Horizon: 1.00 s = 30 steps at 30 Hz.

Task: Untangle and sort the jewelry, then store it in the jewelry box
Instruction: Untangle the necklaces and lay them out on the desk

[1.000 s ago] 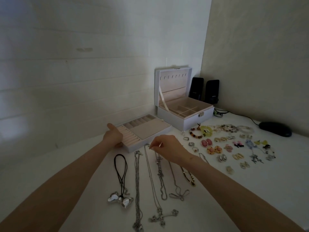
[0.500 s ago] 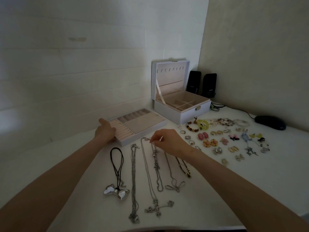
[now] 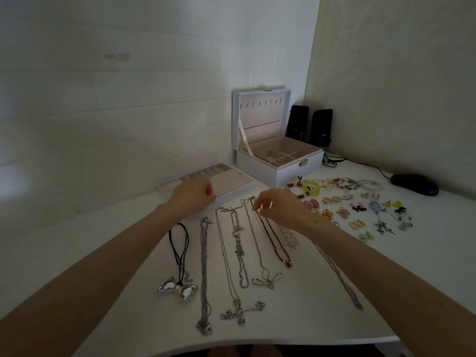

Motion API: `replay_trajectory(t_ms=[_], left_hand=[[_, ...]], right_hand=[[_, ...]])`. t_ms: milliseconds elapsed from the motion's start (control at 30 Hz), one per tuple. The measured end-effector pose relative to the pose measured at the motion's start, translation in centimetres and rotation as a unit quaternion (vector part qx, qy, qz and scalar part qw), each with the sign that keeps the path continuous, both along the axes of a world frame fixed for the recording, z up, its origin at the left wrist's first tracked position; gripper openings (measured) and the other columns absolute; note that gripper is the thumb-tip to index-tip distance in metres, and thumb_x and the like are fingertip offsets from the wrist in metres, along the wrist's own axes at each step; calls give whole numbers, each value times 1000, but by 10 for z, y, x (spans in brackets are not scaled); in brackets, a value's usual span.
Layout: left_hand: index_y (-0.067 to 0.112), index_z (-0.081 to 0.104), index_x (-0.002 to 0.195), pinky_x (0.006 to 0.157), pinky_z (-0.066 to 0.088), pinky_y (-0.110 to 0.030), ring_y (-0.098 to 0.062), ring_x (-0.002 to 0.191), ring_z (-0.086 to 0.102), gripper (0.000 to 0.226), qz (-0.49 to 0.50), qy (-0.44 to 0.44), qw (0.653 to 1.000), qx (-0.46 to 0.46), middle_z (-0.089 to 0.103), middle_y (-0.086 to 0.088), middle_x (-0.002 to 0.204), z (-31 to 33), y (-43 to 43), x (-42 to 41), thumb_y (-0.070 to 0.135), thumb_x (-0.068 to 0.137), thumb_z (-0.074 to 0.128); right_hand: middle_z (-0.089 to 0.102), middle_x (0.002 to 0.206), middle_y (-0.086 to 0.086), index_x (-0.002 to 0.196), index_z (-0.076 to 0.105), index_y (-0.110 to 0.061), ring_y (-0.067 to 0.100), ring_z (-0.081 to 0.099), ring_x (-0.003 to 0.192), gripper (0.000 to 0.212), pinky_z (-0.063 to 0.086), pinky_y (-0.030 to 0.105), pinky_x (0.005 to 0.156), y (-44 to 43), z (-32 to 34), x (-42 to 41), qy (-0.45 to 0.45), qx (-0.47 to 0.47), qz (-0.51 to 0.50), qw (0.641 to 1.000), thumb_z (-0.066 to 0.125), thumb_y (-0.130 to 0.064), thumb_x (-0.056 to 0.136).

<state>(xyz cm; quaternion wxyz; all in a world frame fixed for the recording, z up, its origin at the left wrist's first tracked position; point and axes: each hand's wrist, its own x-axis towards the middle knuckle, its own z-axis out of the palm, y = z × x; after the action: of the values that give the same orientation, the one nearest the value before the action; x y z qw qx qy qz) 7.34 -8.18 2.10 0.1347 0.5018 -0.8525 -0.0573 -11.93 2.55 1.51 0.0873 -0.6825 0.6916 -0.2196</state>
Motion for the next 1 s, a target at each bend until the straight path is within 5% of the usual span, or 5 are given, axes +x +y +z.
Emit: replay_trajectory(t_ms=[167, 367, 533, 800, 1000], left_hand=[[20, 57, 88, 75, 44, -24, -10, 81, 53, 13, -191, 9, 977, 92, 57, 7, 86, 3, 21, -11, 29, 87, 65], [22, 58, 85, 73, 47, -22, -7, 76, 55, 11, -267, 7, 955, 126, 62, 5, 85, 1, 46, -26, 25, 85, 68], [18, 59, 85, 73, 45, -20, -3, 73, 52, 9, -290, 24, 947, 137, 58, 10, 80, 0, 60, -34, 21, 85, 67], [20, 58, 83, 76, 46, -24, -5, 76, 53, 10, -291, 39, 945, 142, 60, 8, 84, -5, 70, -43, 20, 84, 68], [21, 55, 94, 66, 40, -10, -6, 81, 53, 19, -287, 33, 948, 132, 59, 8, 95, -10, 76, -50, 22, 83, 71]], right_hand=[[64, 82, -4, 89, 72, -16, 10, 61, 80, 11, 51, 23, 72, 15, 12, -5, 64, 99, 5, 993, 73, -23, 81], [71, 80, 6, 93, 69, -5, 11, 65, 62, 27, 54, 22, 66, 38, 21, 3, 110, 283, 23, 953, 80, -22, 75], [71, 81, 2, 92, 68, -8, 7, 64, 58, 35, 47, 16, 54, 50, 21, 6, 128, 278, 14, 952, 83, -31, 70], [71, 81, 8, 90, 68, -2, 20, 72, 76, 29, 56, 24, 70, 56, 14, 3, 57, 288, 8, 956, 83, -18, 70], [73, 90, 12, 93, 70, 1, 22, 72, 81, 29, 58, 28, 78, 55, 10, 0, 16, 283, 4, 959, 81, -15, 72]])
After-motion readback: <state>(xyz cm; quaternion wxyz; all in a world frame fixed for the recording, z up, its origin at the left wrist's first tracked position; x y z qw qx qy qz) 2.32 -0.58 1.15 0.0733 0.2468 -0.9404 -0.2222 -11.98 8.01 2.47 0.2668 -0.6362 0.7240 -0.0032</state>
